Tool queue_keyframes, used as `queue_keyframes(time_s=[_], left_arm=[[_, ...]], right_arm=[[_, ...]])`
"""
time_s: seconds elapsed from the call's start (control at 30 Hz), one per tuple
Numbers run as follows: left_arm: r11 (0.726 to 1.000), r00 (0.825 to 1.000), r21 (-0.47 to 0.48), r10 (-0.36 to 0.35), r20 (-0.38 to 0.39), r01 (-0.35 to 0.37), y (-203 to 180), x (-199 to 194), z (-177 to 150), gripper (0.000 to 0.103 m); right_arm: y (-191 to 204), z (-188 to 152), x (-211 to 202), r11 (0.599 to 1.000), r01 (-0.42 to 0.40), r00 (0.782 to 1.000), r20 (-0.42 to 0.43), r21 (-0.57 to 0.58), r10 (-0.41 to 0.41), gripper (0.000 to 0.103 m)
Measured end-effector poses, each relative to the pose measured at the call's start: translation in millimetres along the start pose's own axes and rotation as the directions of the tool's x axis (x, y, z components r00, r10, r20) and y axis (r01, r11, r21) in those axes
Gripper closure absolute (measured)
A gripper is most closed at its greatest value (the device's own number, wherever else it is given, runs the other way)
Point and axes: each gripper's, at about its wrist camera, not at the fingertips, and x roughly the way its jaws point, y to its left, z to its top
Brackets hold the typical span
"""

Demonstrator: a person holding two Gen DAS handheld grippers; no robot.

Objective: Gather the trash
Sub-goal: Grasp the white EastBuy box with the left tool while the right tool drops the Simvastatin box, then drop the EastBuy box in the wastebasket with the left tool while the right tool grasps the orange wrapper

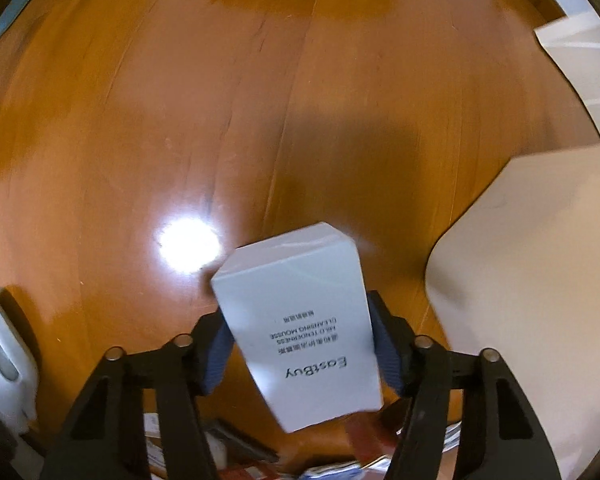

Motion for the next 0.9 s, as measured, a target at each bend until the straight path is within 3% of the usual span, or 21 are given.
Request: queue_keyframes(time_s=[0.1, 0.33, 0.43, 0.47, 0.5, 0.6, 0.77, 0.9], left_arm=[[0.999, 1.0, 0.051, -0.004, 0.007, 0.004, 6, -8, -5, 0.049], [0.972, 1.0, 0.234, 0.007, 0.028, -0.013, 14, -45, -28, 0.049], [0.945, 0.999, 0.326, 0.024, 0.031, -0.033, 7, -68, -34, 0.049], [0.933, 0.999, 0.358, 0.029, 0.033, -0.039, 4, -76, -38, 0.049], [0.924, 0.999, 0.381, 0.03, 0.038, -0.042, 1, -84, -40, 0.049], [0.887, 0.998, 0.459, 0.024, 0.06, -0.049, 5, -107, -45, 0.049], [0.829, 0.997, 0.558, 0.009, 0.074, -0.049, 17, -145, -50, 0.049], [0.801, 0.996, 0.598, -0.031, 0.083, -0.025, 12, -184, -70, 0.049]], right_arm=[[4, -19, 36, 1.0, 0.012, 0.997, -0.075, -0.014, -0.013, 0.013], [24, -30, 90, 0.994, 0.097, 0.985, -0.138, -0.057, -0.105, 0.017], [27, -30, 103, 0.992, 0.114, 0.976, -0.18, -0.057, -0.122, 0.046], [26, -31, 105, 0.991, 0.117, 0.973, -0.193, -0.058, -0.126, 0.071], [25, -31, 105, 0.99, 0.123, 0.972, -0.194, -0.062, -0.133, 0.086], [19, -30, 94, 0.993, 0.109, 0.979, -0.168, -0.048, -0.115, 0.094], [2, -32, 55, 0.999, 0.041, 0.995, -0.094, 0.018, -0.039, 0.095], [-10, -37, 11, 0.997, -0.013, 0.999, -0.03, 0.07, 0.015, 0.095]])
